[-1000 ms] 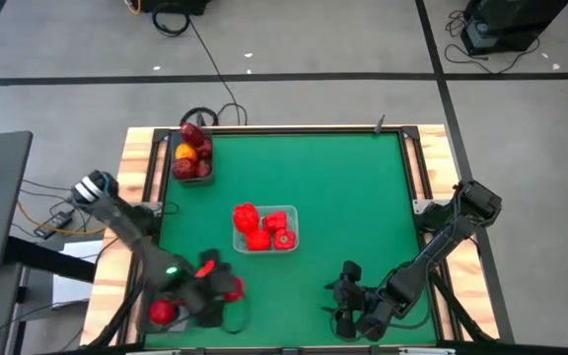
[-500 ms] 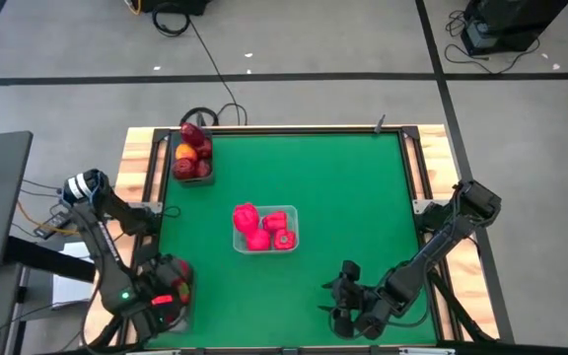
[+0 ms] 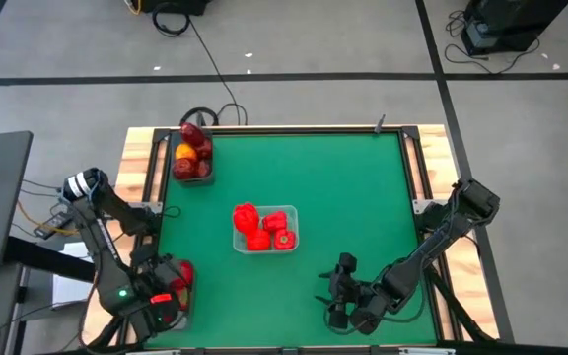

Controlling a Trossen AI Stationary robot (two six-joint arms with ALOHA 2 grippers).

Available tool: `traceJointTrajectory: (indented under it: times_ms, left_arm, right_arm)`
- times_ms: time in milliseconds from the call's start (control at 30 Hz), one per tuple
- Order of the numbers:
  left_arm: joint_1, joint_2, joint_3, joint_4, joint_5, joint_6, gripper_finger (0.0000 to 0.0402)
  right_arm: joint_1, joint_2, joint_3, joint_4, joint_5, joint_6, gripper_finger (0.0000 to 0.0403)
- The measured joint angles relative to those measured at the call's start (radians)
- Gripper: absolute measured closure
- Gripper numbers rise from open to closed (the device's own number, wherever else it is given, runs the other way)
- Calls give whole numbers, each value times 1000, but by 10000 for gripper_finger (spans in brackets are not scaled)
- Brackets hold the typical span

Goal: Sort produce into baskets
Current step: Put the red tomato into the bottom black bin, then return To Home Position

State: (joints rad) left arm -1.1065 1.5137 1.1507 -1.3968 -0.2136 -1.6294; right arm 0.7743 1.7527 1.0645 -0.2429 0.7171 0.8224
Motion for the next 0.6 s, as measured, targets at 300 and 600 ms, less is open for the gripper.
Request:
traceJointTrajectory:
  times_ms: [300, 600]
  left_arm:
    - [19, -99, 152, -164, -354, 11, 45]
    - [234, -220, -29, 66, -617, 352, 47]
  right_arm:
    - [-88, -117, -1, -70, 250, -121, 129]
    - [-250, -278, 0, -57, 89, -386, 230]
